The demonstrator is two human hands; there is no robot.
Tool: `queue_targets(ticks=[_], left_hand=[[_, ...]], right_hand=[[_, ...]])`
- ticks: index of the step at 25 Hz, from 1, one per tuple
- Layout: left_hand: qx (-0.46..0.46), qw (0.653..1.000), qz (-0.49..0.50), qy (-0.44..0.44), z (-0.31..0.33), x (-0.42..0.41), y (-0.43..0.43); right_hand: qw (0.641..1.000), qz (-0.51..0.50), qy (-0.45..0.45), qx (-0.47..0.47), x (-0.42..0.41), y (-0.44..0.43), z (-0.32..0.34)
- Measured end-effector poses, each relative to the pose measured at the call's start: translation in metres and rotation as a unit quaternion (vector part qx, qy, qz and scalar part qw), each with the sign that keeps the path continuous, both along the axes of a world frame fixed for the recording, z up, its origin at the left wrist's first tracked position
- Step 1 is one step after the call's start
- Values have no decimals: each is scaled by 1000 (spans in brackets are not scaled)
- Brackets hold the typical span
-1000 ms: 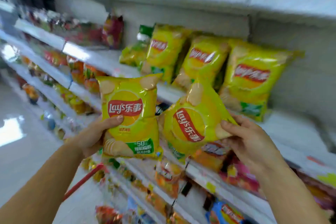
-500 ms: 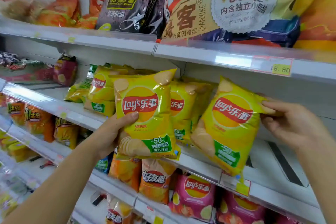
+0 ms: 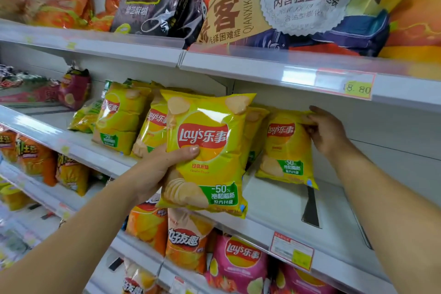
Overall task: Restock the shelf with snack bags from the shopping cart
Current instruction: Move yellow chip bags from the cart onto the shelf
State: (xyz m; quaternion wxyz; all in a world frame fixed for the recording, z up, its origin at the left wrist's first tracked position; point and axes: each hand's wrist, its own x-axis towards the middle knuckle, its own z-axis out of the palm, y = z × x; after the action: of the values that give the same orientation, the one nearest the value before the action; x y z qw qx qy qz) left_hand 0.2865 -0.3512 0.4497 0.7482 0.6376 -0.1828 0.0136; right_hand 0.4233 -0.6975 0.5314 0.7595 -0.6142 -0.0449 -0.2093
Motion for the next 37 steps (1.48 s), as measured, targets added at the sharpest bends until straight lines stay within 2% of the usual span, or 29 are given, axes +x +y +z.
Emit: queue_targets(ticks=[2,3,4,6,7,9,13,18,26,29,32,33,35,37], left_hand=[[6,1000,-5,-2,2,2,-12],[9,1000,-8,-2,3,3,-19],[14,1000,-11,-2,4,4,-25],[20,1000,-16,-2,5,6,-36],[23,1000,-18,-3,5,7,-40],[27,1000,-15,-4,4,9,-46],[26,1000,3,-5,4,12,-53],[19,1000,1,-1,1,15,-67],[31,999,-8,3,0,21,-99],[19,1000,-5,5,-1,26,-111],[37,999,2,20,-1,33,-123],[41,999,7,20,-1,37,-126],[47,998,35,18,-1,49,-134],[66,995,66,24,-2,66,-143]], right_hand=[[999,28,-1,36,9,-6,-8],[1000,24,11,5,9,-11,-12],[997,11,40,-61,6,-14,-14],[968,0,124,-219,-7,-15,-23],[950,16,154,-270,-12,-12,-30],[938,40,149,-311,-14,-3,-45],[972,3,80,-220,2,9,-61],[986,23,69,-151,10,6,-71],[985,107,97,-97,34,-17,-75],[980,120,97,-126,44,-18,-77],[963,66,110,-239,32,-10,-71],[945,26,118,-305,36,-11,-72],[880,-51,108,-460,40,-15,-78],[840,-74,110,-525,41,-21,-81]])
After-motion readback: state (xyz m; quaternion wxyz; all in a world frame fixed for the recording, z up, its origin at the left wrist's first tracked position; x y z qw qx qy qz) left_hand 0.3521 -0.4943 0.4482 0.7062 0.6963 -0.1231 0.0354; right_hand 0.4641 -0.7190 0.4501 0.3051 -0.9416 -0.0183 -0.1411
